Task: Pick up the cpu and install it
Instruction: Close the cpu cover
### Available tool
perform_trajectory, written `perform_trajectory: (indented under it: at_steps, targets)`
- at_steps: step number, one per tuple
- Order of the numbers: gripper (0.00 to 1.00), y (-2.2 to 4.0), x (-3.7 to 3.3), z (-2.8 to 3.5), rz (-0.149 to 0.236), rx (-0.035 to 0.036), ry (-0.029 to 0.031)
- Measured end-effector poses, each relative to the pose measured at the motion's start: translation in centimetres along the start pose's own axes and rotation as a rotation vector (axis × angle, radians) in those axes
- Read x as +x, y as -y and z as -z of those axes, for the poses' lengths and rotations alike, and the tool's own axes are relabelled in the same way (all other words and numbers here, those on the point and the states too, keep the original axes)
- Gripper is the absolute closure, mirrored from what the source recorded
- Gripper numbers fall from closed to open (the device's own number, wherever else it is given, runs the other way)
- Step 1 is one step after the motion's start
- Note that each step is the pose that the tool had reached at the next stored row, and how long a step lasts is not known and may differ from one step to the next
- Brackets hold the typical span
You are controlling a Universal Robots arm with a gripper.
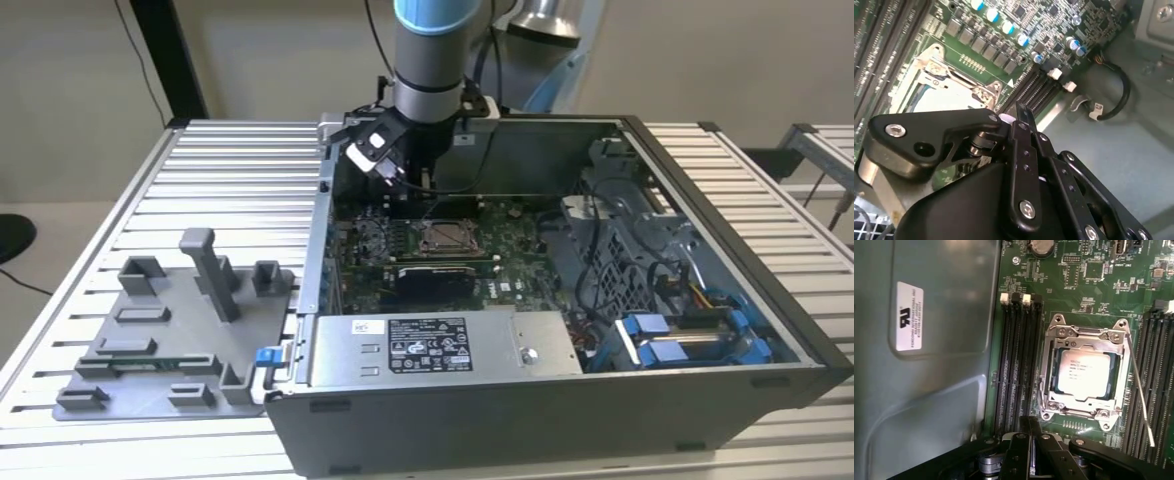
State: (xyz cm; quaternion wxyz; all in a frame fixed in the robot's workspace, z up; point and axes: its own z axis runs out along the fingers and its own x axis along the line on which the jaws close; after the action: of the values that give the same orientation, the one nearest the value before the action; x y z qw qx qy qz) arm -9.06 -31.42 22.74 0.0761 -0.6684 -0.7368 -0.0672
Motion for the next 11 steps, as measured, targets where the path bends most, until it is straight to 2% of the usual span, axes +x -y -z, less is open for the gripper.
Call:
perform_trajectory:
  at_steps: [6, 11]
  targets:
    - [1.0, -0.06, -0.19, -0.07, 0.0, -0.0001, 0.0]
    - [1.0, -0.4, -0.16, -0.52, 0.0, 0.0, 0.0001]
